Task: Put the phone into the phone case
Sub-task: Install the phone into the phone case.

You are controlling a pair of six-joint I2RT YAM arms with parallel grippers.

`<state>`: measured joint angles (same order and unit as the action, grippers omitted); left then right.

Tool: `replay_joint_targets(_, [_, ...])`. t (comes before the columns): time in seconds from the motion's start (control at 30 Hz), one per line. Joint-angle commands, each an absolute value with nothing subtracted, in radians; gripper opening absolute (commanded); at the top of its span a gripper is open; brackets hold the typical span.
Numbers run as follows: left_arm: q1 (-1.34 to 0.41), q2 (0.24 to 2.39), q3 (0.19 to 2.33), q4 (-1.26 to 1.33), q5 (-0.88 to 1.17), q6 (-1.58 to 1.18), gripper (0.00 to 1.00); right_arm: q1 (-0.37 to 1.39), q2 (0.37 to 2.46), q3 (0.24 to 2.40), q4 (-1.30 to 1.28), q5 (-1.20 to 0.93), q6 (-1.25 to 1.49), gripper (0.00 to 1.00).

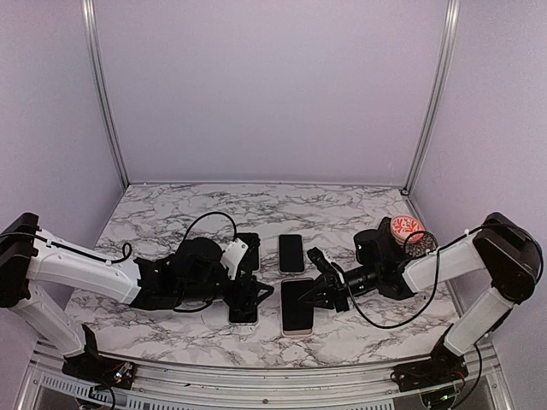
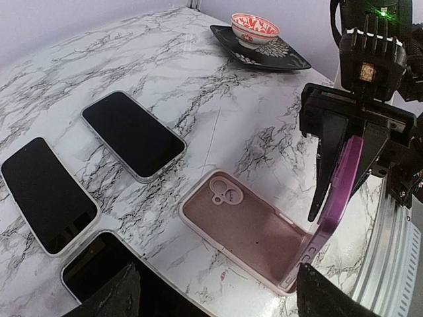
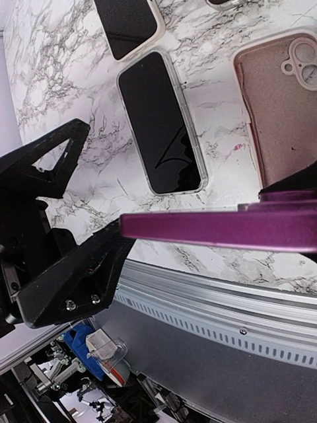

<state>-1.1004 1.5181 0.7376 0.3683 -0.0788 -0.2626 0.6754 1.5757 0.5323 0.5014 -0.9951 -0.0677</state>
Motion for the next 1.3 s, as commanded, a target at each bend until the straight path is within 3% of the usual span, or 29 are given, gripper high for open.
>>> replay_joint_targets(0.0, [-1.094, 1.535, 0.767, 0.397, -0.06, -0.261, 0.82, 0.663, 1.566, 0.536, 0.524, -1.023, -0.046, 0.0])
replay_joint_targets(0.5, [-1.092, 1.544, 0.759, 0.398, -0.059, -0.256, 0.81, 0.654, 1.655, 0.507, 0.629, -1.054, 0.053, 0.0])
replay_joint_targets(0.6, [-1.092, 1.557, 0.767, 0.398, -0.058, -0.257, 0.81, 0.635, 1.67, 0.507, 0.638, -1.044, 0.073, 0.12])
replay_joint_targets(0.8, [-1.09, 1.614, 0.817, 0.399, -0.059, -0.299, 0.8, 0.606, 1.715, 0.54, 0.598, -1.046, 0.051, 0.24])
replay_joint_targets(1.07, [-1.089, 1.635, 0.815, 0.405, -0.068, -0.305, 0.79, 0.604, 1.719, 0.564, 0.509, -1.01, -0.037, 0.24])
replay_joint_targets(1.27, [-1.086, 1.661, 0.824, 0.405, -0.066, -0.298, 0.79, 0.604, 1.723, 0.56, 0.481, -0.952, -0.066, 0.31])
